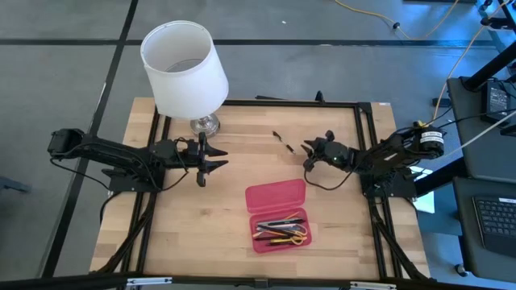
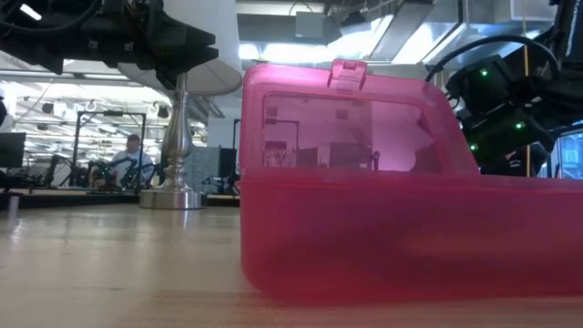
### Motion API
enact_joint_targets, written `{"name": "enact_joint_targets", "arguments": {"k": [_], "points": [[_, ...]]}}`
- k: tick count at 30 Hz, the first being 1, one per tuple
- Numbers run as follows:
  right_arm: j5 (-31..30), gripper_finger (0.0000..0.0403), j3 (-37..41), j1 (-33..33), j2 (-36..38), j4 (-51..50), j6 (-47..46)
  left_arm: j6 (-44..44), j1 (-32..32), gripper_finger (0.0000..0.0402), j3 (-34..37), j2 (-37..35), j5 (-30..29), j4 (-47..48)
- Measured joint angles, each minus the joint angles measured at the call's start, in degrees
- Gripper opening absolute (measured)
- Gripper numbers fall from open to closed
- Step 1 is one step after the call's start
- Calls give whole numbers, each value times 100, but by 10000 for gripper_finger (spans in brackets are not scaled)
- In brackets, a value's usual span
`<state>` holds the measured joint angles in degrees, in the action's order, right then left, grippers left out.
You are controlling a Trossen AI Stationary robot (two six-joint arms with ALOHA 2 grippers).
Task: Pick & place school supplies into a supply box
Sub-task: Put the transparent pen into the pink supply box
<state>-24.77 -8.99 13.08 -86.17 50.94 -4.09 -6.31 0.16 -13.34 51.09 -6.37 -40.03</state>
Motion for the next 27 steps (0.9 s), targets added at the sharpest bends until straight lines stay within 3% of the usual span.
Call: {"name": "enact_joint_targets", "arguments": {"k": [6, 15, 21, 27], "points": [[-18, 110, 0, 1, 0, 66, -117, 0, 0, 135, 0, 0, -59, -9], [-16, 182, 0, 1, 0, 89, -141, 0, 0, 133, 0, 0, -61, -7], [-10, 200, 0, -2, 0, 38, -173, 1, 0, 134, 0, 0, -63, -7], [558, 201, -13, -3, 0, 68, -248, 2, 0, 136, 0, 0, -321, -7]]}}
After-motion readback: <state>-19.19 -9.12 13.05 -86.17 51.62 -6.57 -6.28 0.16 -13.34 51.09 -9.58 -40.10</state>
